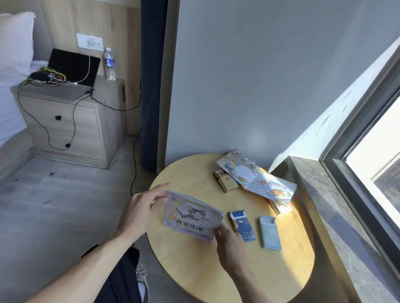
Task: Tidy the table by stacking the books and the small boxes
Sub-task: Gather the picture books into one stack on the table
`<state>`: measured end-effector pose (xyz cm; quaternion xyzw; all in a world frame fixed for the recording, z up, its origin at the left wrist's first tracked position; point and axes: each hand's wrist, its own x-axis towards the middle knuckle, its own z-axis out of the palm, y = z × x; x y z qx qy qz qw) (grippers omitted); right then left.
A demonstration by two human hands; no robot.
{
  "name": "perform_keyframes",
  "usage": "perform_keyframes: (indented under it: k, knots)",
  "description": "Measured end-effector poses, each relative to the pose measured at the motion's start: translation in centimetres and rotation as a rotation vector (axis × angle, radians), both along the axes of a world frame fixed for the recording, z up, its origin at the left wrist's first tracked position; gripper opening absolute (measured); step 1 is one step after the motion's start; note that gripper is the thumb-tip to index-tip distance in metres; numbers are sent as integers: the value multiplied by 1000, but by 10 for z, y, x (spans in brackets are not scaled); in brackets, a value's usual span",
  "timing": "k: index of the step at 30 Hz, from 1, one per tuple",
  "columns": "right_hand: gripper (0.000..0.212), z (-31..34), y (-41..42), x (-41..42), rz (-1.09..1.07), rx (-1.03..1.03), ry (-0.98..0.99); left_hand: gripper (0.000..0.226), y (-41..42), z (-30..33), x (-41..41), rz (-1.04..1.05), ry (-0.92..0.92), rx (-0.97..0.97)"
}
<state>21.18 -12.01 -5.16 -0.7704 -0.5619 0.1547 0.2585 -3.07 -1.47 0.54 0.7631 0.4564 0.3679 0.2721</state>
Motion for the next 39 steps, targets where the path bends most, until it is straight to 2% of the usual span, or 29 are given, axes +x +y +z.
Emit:
perform_keyframes:
  k: [2,6,21,25,28,30,34,37,39]
  knots:
    - [9,1,3,1,-14,-20,-7,39,3,13,1,0,-12,83]
    - [11,5,6,2,-17,-63,-31,29,5,23,4,-38,39,188]
    - [17,8,6,0,6,-115,-44,11,5,9,4,-43,28,102]
    - [13,5,4,-1,-59,-97,32,12,6,-5,1,-54,33,-16]
    - [20,3,5,-3,-176,-77,171,9,10,-24,-3,-69,95,-90]
    - [25,2,7,-2,-211,-51,226,9,12,-29,-1,-52,19,-188]
    - [26,8,15,2,-226,-34,268,13,19,-25,9,42,-243,-446]
    - [23,5,18,7,-210,-66,298,13,23,-31,13,101,-284,-592]
    - [22,2,19,8,-203,-81,304,15,26,-37,16,135,-276,-621]
